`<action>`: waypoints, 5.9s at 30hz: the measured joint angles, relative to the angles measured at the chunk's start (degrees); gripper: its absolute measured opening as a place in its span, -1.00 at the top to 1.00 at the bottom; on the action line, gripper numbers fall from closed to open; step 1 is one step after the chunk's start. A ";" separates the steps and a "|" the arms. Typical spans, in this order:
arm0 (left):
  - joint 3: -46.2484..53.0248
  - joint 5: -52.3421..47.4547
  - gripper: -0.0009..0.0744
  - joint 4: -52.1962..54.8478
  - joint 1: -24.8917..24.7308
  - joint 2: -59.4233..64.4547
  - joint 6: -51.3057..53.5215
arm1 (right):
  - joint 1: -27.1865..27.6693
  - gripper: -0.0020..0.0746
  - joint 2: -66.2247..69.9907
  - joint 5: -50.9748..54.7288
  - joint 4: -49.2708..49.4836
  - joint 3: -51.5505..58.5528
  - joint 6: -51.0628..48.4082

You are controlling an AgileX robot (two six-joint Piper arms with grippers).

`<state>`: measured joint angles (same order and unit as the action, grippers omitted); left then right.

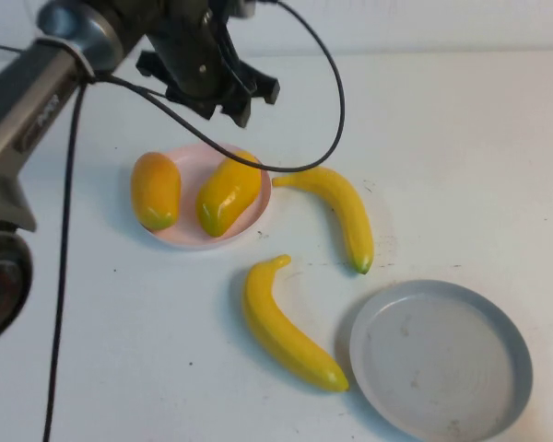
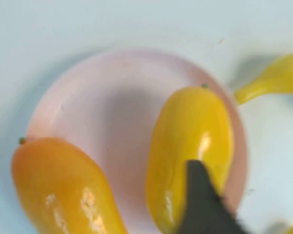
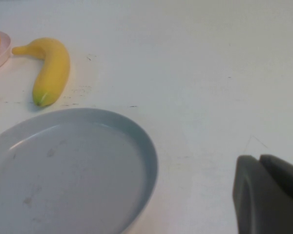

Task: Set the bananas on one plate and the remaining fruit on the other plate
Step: Put another type of fruit in the right plate

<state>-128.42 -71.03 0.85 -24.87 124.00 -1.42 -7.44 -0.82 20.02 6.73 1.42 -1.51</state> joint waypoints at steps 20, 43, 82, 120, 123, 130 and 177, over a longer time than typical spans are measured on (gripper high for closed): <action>15.78 -0.56 0.97 -3.61 -2.09 -32.70 5.23 | 0.00 0.99 0.00 0.00 0.00 0.00 0.00; 74.99 26.08 0.97 1.82 -2.22 -78.84 4.09 | 0.00 0.99 0.00 0.00 0.00 0.00 0.00; 129.84 62.84 0.97 -8.50 22.91 -124.50 12.27 | 0.00 0.99 0.00 0.00 0.00 0.00 0.00; 129.94 49.44 0.97 -7.47 23.90 -124.62 12.08 | 0.00 0.99 0.00 -0.49 -0.77 0.00 0.00; 129.94 49.44 0.97 -7.47 23.90 -124.62 12.08 | 0.00 0.99 0.00 -6.30 -1.57 0.02 0.00; 129.94 49.44 0.97 -7.47 23.90 -124.62 12.08 | 0.00 0.99 0.00 -20.02 9.57 0.02 0.00; 129.94 49.44 0.97 -7.45 23.90 -124.62 12.08 | -26.41 0.93 83.85 28.94 16.97 -59.53 -13.56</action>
<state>1.51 -21.58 -6.59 -0.97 -0.62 10.66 -33.85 83.04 48.96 23.71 -58.11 -15.07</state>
